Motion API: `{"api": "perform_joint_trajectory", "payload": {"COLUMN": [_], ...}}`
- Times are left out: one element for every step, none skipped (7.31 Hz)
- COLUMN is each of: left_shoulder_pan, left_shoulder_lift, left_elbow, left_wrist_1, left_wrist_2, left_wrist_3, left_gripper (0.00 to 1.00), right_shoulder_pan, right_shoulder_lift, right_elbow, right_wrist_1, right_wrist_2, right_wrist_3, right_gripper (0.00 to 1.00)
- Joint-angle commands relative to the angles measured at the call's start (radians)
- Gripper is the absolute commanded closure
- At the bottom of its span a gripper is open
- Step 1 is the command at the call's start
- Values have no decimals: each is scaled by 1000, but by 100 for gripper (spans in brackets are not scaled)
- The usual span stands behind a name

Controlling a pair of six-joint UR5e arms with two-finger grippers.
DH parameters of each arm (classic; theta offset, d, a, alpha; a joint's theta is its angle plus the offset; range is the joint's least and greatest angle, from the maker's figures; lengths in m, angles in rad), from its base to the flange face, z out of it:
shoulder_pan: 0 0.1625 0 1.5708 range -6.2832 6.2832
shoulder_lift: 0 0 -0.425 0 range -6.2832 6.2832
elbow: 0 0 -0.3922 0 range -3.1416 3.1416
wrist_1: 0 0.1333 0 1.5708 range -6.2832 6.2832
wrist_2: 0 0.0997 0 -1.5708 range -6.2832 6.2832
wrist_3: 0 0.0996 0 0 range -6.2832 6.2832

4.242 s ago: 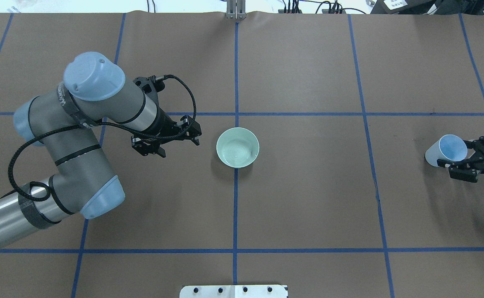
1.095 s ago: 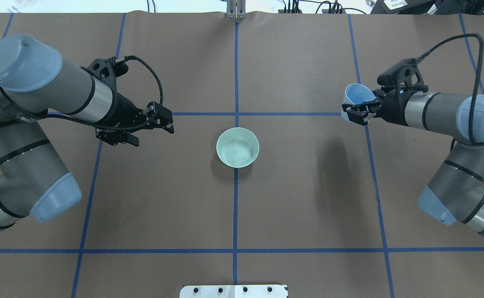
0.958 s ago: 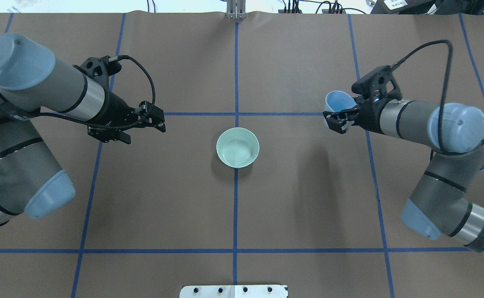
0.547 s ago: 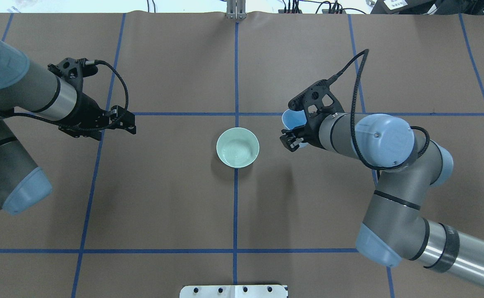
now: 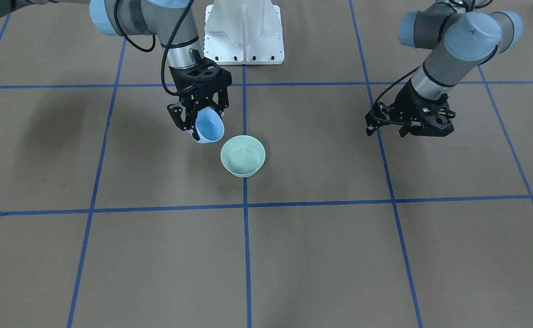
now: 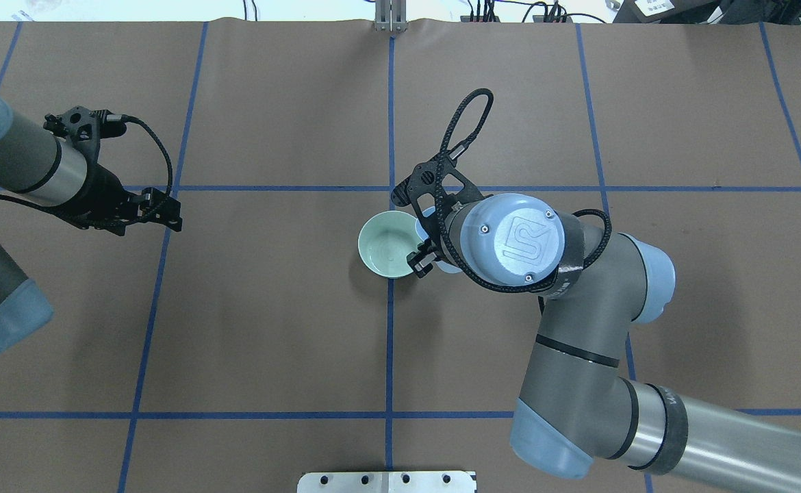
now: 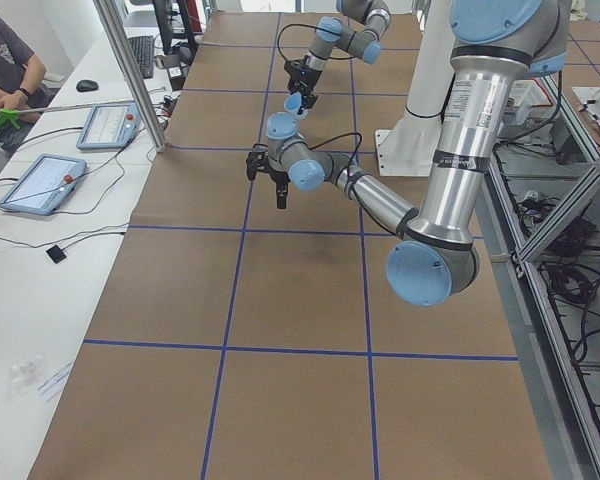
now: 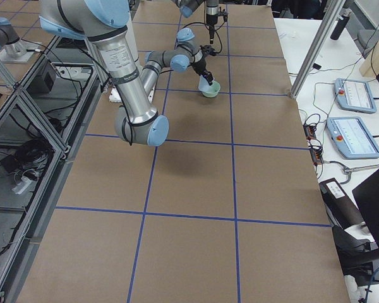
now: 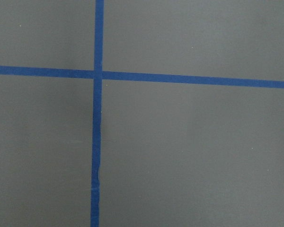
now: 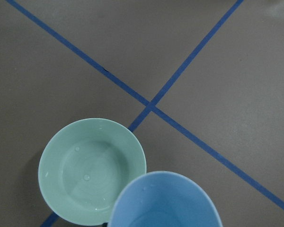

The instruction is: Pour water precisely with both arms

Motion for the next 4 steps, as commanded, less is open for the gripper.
{"api": "perform_joint_trajectory", "payload": {"left_shoulder_pan": [0,0,0,0], "left_shoulder_lift": [2,1,1,-1], "left_elbow": [5,3,5,5], "left_wrist_1": [-2,-2,-2,-2], "left_wrist_2": [-1,-1,-1,-1], "left_wrist_3": [2,2,2,0], "left_gripper": [0,0,0,0], "right_shoulder_pan": [-12,-16,-33,-47], "right_shoulder_lift": [60,97,100,102], "right_elbow": [-27,-61,-88,-109], "right_wrist_1": [-118,-178,-183,-185], "right_wrist_2": [0,-5,-47,-89], "right_wrist_3": [-68,-95,-124,-135], "right_gripper": [48,48,48,49]}}
